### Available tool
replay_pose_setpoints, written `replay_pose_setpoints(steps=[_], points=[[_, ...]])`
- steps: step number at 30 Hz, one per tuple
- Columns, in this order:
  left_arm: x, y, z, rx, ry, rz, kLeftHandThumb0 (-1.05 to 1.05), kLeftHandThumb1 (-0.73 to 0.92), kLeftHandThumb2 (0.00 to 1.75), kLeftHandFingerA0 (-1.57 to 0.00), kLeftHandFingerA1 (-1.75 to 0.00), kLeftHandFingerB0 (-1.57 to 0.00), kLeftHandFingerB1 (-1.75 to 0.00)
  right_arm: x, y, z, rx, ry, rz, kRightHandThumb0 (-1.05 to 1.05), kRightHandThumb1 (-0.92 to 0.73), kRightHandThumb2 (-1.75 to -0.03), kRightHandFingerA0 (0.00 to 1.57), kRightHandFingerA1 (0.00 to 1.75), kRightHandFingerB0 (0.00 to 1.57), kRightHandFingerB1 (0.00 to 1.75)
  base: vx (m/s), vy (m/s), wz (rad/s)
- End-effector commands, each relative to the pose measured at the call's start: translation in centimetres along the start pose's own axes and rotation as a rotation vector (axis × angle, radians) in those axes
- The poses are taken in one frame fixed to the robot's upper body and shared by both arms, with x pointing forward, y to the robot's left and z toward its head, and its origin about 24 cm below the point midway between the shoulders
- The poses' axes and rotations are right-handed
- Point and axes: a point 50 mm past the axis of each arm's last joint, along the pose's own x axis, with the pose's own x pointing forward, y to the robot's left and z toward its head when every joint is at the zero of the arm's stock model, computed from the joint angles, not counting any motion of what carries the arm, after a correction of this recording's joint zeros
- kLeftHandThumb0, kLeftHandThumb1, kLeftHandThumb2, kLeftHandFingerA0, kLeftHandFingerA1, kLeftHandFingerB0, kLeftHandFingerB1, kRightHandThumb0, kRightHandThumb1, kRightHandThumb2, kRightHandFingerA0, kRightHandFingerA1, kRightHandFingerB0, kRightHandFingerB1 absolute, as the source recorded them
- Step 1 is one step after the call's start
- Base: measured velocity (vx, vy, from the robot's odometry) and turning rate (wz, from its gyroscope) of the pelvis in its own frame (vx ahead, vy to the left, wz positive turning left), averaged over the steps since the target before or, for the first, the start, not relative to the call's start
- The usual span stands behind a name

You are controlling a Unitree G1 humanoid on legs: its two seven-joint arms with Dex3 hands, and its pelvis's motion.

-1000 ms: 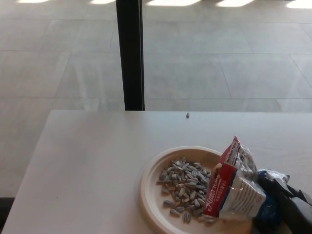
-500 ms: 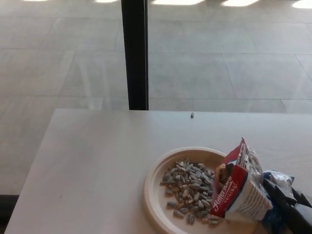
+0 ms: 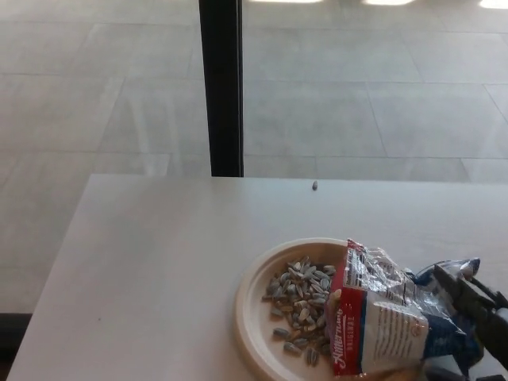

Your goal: The robot uses its right hand to pick up a bag of sunflower seeds kept in the middle of the desk and tilts it over a plate kept next to it to pour out a few seeds and then puts the bag of seeds back on the desk

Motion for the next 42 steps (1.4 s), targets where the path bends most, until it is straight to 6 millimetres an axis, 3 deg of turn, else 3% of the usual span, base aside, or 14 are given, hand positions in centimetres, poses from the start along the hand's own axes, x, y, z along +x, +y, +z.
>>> replay_pose_setpoints(steps=[1, 3, 12, 13, 15, 16, 21, 26, 27, 31, 32, 33, 34, 42], points=[[-0.1, 0.2, -0.1, -0.033, -0.007, 0.010, -0.77, 0.78, 0.65, -0.58, -0.46, -0.46, -0.39, -1.0, -5.5, 1.8, 0.244, -0.090, 0.017, -1.02, -0.59, -0.95, 0.00, 0.07, 0.00, 0.00, 0.00, 0.000, 0.00], [-0.1, 0.4, 0.0, -0.009, -0.009, 0.020, -0.77, 0.78, 0.64, -0.58, -0.46, -0.47, -0.39, -1.4, -7.4, 2.1, 0.323, -0.137, -0.032, -0.93, -0.59, -0.58, 0.00, 0.00, 0.00, 0.00, 0.00, 0.000, 0.00], [-0.1, 0.4, 0.0, -0.055, -0.010, 0.015, -0.74, 0.60, 0.97, -0.52, -0.59, -0.40, -0.52, -5.7, -14.8, -0.9, 0.501, -0.138, -0.232, -0.97, -0.52, -0.88, 0.00, 0.01, 0.00, 0.00, 0.00, 0.000, 0.00], [-0.1, 0.4, 0.0, -0.055, -0.014, 0.018, -0.75, 0.76, 0.63, -0.58, -0.47, -0.47, -0.40, -6.3, -15.3, -1.3, 0.527, -0.137, -0.253, -1.00, -0.58, -0.92, 0.00, 0.09, 0.00, 0.00, 0.00, 0.000, 0.00], [-0.1, 0.4, 0.1, -0.051, -0.015, 0.019, -0.74, 0.61, 0.98, -0.50, -0.59, -0.42, -0.53, -7.5, -16.2, -2.0, 0.539, -0.105, -0.305, -1.05, -0.61, -0.94, 0.00, 0.11, 0.00, 0.00, 0.00, 0.000, 0.00], [0.0, 0.3, 0.1, -0.054, -0.012, 0.020, -0.73, 0.77, 0.64, -0.59, -0.47, -0.48, -0.39, -9.9, -17.6, -3.5, 0.593, -0.112, -0.435, -1.01, -0.62, -0.96, 0.00, 0.16, 0.00, 0.06, 0.00, 0.000, 0.00], [0.0, 0.3, 0.1, -0.029, -0.013, 0.017, -0.80, 0.66, 0.77, -0.53, -0.50, -0.41, -0.44, -16.5, -19.5, -8.5, 0.828, -0.033, -0.872, -1.04, -0.66, -0.95, 0.00, 0.11, 0.10, 0.09, 0.00, 0.000, 0.00], [0.0, 0.2, 0.3, -0.056, -0.023, 0.013, -0.73, 0.77, 0.63, -0.57, -0.47, -0.45, -0.39, -23.9, -17.5, -14.8, 0.971, 0.168, -1.386, -0.87, -0.63, -0.95, 0.00, 0.25, 0.01, 0.11, 0.00, 0.000, 0.00], [0.1, 0.0, 0.4, -0.040, -0.026, 0.010, -0.76, 0.64, 1.02, -0.51, -0.60, -0.38, -0.51, -24.9, -16.7, -15.8, 1.012, 0.177, -1.487, -0.82, -0.60, -0.91, 0.00, 0.26, 0.00, 0.11, 0.00, 0.000, 0.00], [0.0, 0.1, 0.4, -0.027, -0.033, 0.003, -0.76, 0.79, 0.64, -0.59, -0.46, -0.44, -0.38, -27.4, -13.3, -19.4, 1.077, 0.383, -1.730, -0.79, -0.56, -0.88, 0.00, 0.24, 0.06, 0.23, 0.00, 0.000, 0.00], [0.0, 0.1, 0.4, -0.003, -0.027, 0.011, -0.76, 0.63, 1.01, -0.50, -0.57, -0.36, -0.50, -28.2, -11.3, -20.5, 1.170, 0.452, -1.794, -0.85, -0.59, -0.96, 0.00, 0.35, 0.03, 0.27, 0.00, 0.000, 0.00], [0.0, 0.1, 0.4, 0.018, -0.025, 0.016, -0.78, 0.80, 0.65, -0.60, -0.44, -0.45, -0.37, -28.7, -9.6, -21.2, 1.247, 0.494, -1.836, -0.87, -0.74, -0.66, 0.00, 0.08, 0.00, 0.29, 0.00, 0.000, 0.00], [0.0, 0.1, 0.4, 0.015, -0.026, 0.014, -0.77, 0.80, 0.65, -0.59, -0.44, -0.44, -0.37, -28.9, -8.3, -21.3, 1.274, 0.520, -1.845, -1.01, -0.70, -1.04, 0.00, 0.27, 0.00, 0.07, 0.00, 0.000, 0.00], [0.3, -0.3, 1.2, -0.072, -0.050, 0.003, -0.75, 0.79, 0.64, -0.60, -0.47, -0.46, -0.39, -28.6, -0.9, -21.2, 1.356, 0.869, -1.758, -1.03, -0.72, -1.06, 0.00, 0.39, 0.00, 0.18, 0.00, 0.000, 0.00]])
